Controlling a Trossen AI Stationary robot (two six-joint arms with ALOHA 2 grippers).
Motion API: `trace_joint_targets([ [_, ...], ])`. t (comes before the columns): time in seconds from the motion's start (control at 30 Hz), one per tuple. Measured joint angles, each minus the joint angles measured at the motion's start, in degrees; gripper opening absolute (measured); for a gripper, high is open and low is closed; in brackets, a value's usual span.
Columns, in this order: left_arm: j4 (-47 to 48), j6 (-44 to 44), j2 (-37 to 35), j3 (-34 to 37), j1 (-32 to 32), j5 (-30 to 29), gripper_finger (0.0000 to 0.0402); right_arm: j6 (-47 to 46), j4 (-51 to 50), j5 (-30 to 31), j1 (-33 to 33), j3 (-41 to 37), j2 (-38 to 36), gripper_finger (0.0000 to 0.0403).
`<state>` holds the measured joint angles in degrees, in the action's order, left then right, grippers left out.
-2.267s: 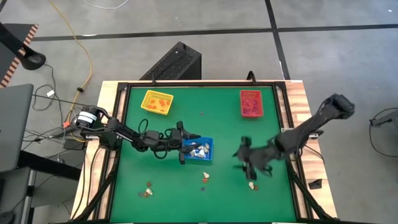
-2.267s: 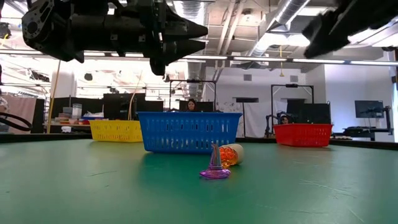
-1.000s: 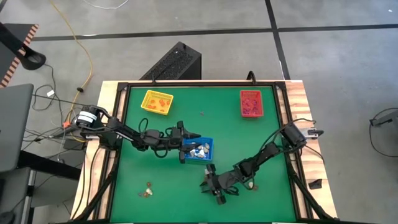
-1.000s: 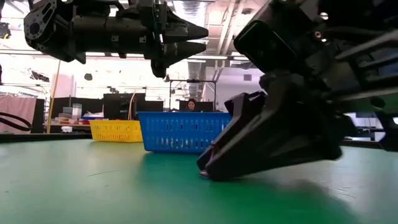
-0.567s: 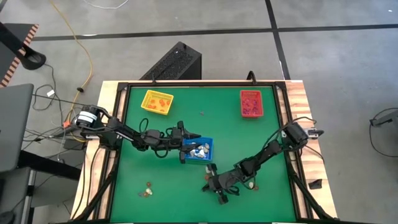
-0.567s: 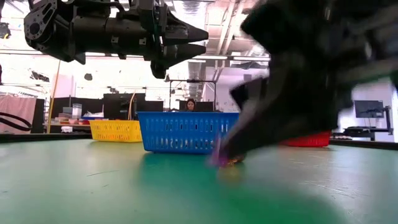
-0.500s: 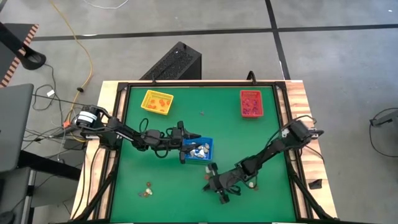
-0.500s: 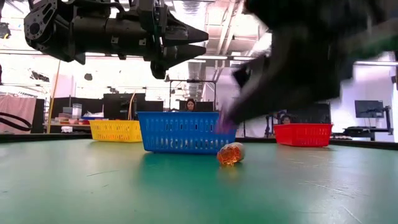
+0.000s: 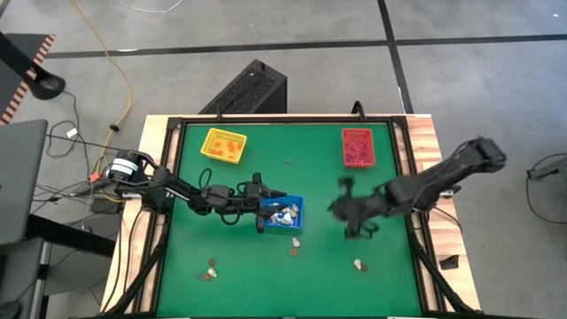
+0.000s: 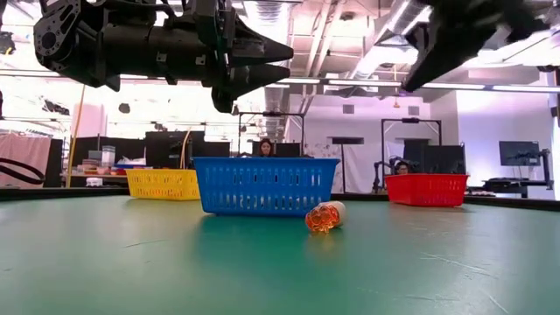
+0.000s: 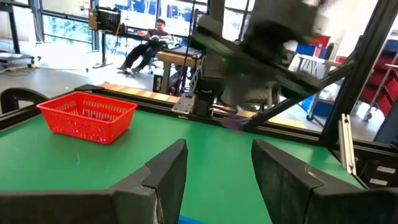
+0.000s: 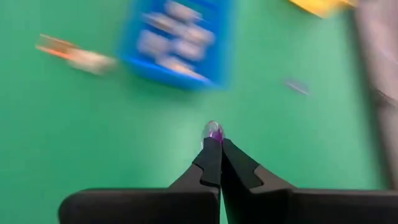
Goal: Sort Halloween decoration
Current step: Put the purple witch hat toy into the red bin, then put the white skull toy into the blue bin
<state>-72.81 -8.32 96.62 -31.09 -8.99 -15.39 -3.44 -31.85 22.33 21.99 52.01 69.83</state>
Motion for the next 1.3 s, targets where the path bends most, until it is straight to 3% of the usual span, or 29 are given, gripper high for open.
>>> trace_joint_targets([
  [0.13,-0.4,-0.4,0.0,0.0,0.0,0.0,0.0171,-0.2,-12.5,7.3,-8.2,0.0,-7.3,0.0024],
  [0.3,-0.4,-0.4,0.0,0.0,0.0,0.0,0.0171,0.8,-16.8,7.8,-23.0,0.0,-11.0,0.0026],
  [0.47,-0.4,-1.4,0.0,0.0,0.0,0.0,0.0171,0.9,-17.9,7.7,-37.0,0.0,-9.4,0.0030],
  [0.7,-0.4,-1.6,0.0,0.0,0.0,0.1,0.0171,0.6,-17.9,6.9,-49.5,0.0,-2.8,0.0046],
  [0.97,-0.1,-1.6,0.0,0.0,0.0,0.1,0.0171,0.6,-17.0,4.5,-56.1,0.0,6.5,0.0098],
  [1.17,0.1,-1.6,0.0,0.0,0.0,0.8,0.0171,0.7,-15.9,1.4,-56.0,0.0,6.6,0.0149],
  [1.3,0.5,2.4,0.0,-0.8,-0.2,11.3,0.0171,-2.3,-16.5,-7.5,-52.3,0.0,1.9,0.0168],
])
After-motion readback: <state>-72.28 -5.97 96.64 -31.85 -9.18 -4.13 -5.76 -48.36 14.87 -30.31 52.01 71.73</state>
